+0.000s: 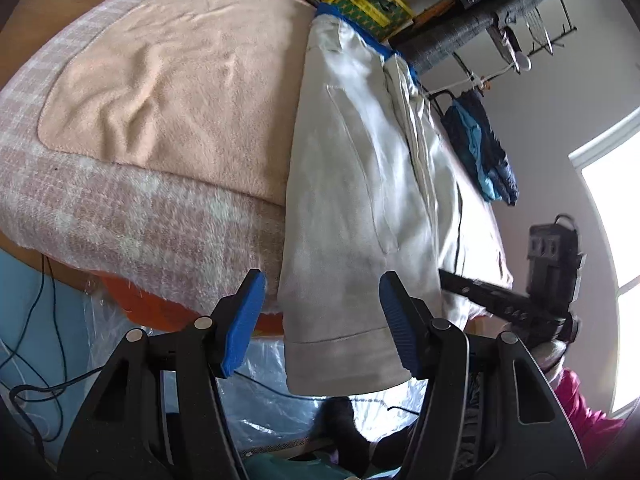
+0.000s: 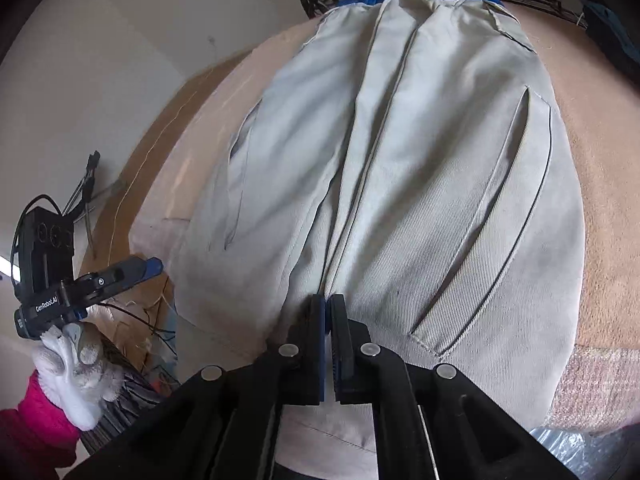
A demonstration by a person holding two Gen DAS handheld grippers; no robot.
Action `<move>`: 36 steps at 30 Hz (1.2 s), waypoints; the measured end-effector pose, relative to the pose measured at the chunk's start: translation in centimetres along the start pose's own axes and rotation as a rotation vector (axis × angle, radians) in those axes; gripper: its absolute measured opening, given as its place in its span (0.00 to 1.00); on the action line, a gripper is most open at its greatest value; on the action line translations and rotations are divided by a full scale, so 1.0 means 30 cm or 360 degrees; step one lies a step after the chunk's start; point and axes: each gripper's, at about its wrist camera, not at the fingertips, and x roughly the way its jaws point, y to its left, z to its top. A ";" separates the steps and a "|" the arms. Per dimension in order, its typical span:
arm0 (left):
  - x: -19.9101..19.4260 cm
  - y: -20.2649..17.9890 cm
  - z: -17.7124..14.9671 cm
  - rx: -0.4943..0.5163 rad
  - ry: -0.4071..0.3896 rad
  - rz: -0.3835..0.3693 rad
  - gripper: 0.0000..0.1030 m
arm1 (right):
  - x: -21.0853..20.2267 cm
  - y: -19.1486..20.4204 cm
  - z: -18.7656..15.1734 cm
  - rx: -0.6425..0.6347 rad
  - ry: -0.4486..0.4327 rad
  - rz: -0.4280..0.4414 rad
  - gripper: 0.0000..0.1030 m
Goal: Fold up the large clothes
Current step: 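Close both grippers on the jacket hem, then lift the hem with both grippers and fold it toward the blue collar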
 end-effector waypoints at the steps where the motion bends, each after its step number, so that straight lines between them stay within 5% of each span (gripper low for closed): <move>1: 0.010 0.001 -0.002 0.0010 0.0025 0.0008 0.59 | -0.017 0.007 -0.001 -0.0020 0.0012 0.0022 0.03; 3: 0.023 0.013 -0.001 -0.0013 0.0061 0.0012 0.61 | -0.053 0.014 -0.014 -0.0043 0.0018 0.0102 0.10; 6: 0.032 0.052 -0.001 -0.0105 0.0117 -0.0100 0.63 | -0.159 -0.005 -0.053 -0.0071 -0.0082 0.0105 0.42; 11: 0.063 0.102 0.003 -0.0164 0.0209 -0.0228 0.66 | -0.278 -0.176 -0.154 0.0036 -0.0121 0.0102 0.57; 15: 0.125 0.135 0.007 -0.0292 0.0319 -0.0305 0.66 | -0.240 -0.304 -0.217 0.0189 -0.0060 0.0124 0.58; 22: 0.218 0.088 -0.015 -0.0234 0.0442 -0.0316 0.66 | -0.182 -0.419 -0.242 0.0337 -0.0028 0.0349 0.58; 33: 0.234 0.036 -0.033 -0.0124 0.0430 -0.0314 0.65 | -0.083 -0.329 -0.178 0.0177 0.0066 0.0469 0.62; 36: 0.215 0.036 -0.044 -0.0172 0.0449 -0.0349 0.60 | -0.071 -0.333 -0.175 0.0203 0.0129 0.0541 0.54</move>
